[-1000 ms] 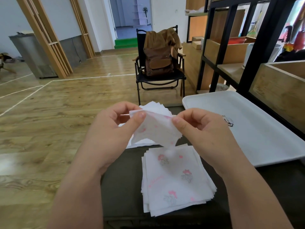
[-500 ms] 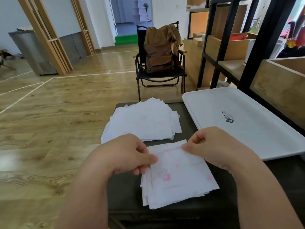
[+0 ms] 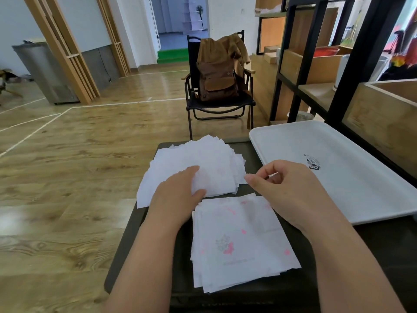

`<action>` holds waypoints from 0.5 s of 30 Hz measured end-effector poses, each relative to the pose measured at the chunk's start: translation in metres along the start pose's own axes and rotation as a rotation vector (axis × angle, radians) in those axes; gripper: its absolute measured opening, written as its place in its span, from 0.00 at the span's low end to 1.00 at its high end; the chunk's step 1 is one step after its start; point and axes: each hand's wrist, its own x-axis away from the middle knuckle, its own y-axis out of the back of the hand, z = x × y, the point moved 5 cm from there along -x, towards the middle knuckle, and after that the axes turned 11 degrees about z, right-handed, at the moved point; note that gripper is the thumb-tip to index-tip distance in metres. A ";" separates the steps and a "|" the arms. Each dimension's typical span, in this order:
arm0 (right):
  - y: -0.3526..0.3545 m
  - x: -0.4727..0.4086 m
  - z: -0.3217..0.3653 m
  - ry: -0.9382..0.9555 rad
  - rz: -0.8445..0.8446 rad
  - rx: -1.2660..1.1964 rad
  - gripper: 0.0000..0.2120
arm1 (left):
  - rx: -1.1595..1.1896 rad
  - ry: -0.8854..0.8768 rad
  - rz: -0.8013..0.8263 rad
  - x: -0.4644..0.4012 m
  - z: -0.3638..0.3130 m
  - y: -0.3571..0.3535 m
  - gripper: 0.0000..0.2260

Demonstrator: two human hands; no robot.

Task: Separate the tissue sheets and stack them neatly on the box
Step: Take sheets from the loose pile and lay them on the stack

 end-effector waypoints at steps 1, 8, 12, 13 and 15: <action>-0.001 0.000 0.000 0.006 0.009 -0.008 0.11 | -0.005 -0.009 -0.032 0.001 -0.001 0.001 0.23; -0.006 -0.002 0.001 0.018 0.039 -0.024 0.11 | -0.018 -0.036 -0.174 0.006 -0.004 0.011 0.12; -0.008 -0.003 0.000 0.029 0.035 -0.057 0.11 | -0.059 -0.025 -0.183 0.005 -0.004 0.013 0.13; -0.008 -0.003 0.000 0.033 0.034 -0.061 0.11 | -0.069 -0.020 -0.198 0.004 -0.004 0.013 0.13; -0.008 -0.004 -0.001 0.038 0.034 -0.067 0.11 | -0.046 -0.013 -0.249 0.005 -0.003 0.015 0.12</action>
